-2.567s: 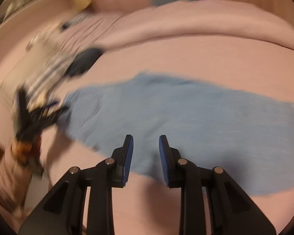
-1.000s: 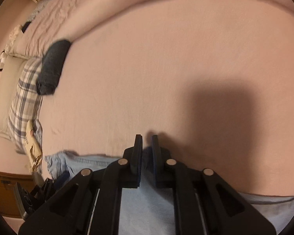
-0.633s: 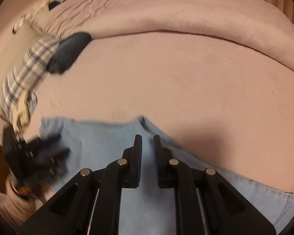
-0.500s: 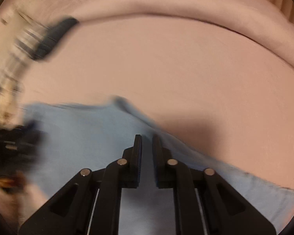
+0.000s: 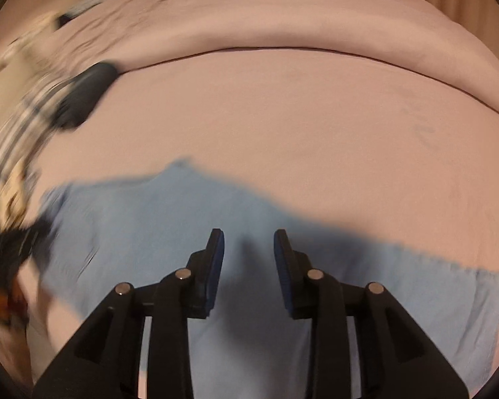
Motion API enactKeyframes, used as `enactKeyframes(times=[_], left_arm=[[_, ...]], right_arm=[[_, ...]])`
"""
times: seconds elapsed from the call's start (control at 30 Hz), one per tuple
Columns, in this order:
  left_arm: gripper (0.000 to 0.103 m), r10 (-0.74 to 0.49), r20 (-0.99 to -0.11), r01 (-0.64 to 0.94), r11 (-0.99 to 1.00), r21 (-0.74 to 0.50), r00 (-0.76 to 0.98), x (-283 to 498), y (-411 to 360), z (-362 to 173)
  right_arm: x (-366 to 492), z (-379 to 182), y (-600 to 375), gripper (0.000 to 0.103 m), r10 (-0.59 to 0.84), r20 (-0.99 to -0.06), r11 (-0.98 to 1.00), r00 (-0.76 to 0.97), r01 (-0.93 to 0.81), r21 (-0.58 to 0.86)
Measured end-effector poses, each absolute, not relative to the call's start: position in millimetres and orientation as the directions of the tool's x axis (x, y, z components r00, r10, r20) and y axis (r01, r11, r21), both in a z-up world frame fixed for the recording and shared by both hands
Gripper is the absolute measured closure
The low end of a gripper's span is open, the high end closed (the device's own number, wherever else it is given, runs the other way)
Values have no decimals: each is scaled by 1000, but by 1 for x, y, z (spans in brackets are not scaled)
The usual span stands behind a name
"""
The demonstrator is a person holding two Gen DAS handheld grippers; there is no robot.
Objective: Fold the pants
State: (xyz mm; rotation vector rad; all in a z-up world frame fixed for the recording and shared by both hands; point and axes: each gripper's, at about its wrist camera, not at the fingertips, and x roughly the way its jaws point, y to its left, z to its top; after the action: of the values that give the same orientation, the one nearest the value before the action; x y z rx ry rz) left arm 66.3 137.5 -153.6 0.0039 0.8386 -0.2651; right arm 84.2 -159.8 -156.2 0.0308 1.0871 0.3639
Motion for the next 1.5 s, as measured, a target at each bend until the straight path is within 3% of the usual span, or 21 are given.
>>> enactKeyframes(times=[0.17, 0.33, 0.4, 0.47, 0.53, 0.6, 0.7, 0.77, 1.03, 1.1, 1.17, 1.37, 1.5], left_arm=[[55, -330, -688, 271, 942, -198, 647, 47, 137, -139], [55, -360, -716, 312, 927, -206, 598, 35, 116, -155], [55, -338, -723, 299, 935, -189, 602, 33, 114, -166], [55, -241, -741, 247, 963, -105, 626, 39, 118, -182], [57, -290, -754, 196, 957, -214, 590, 47, 137, -194], [57, -363, -686, 195, 930, -313, 630, 37, 153, -178], [48, -335, -626, 169, 935, -311, 704, 18, 175, -153], [47, -373, -603, 145, 908, -392, 706, 7, 194, -152], [47, -428, -658, -30, 825, -565, 620, 17, 220, -201], [53, -461, -636, -42, 789, -613, 619, 25, 221, -205], [82, -444, -637, -81, 779, -622, 630, 35, 223, -204], [84, -392, -576, -41, 802, -596, 717, 34, 227, -174], [84, -323, -674, -97, 857, -507, 664, 49, 220, -187]], right_arm=[[40, -164, -98, 72, 382, -836, 864, 395, -472, 172], [25, -180, -48, 82, 408, -821, 826, 400, -545, 145], [25, -194, -36, 83, 410, -828, 822, 382, -548, 154], [16, -213, -28, 83, 377, -861, 827, 342, -542, 147], [9, -222, -26, 82, 378, -850, 833, 368, -536, 139], [13, -218, -34, 83, 411, -843, 843, 346, -496, 208], [13, -212, -47, 82, 445, -827, 852, 343, -446, 273], [4, -203, -50, 79, 450, -812, 853, 372, -447, 268], [-16, -189, -50, 79, 486, -780, 838, 394, -463, 288], [-18, -187, -46, 79, 486, -782, 832, 391, -480, 277], [-20, -185, -43, 79, 488, -781, 827, 390, -493, 270], [-15, -179, -33, 79, 464, -780, 839, 420, -492, 234], [-5, -189, -28, 79, 481, -781, 834, 399, -482, 268]])
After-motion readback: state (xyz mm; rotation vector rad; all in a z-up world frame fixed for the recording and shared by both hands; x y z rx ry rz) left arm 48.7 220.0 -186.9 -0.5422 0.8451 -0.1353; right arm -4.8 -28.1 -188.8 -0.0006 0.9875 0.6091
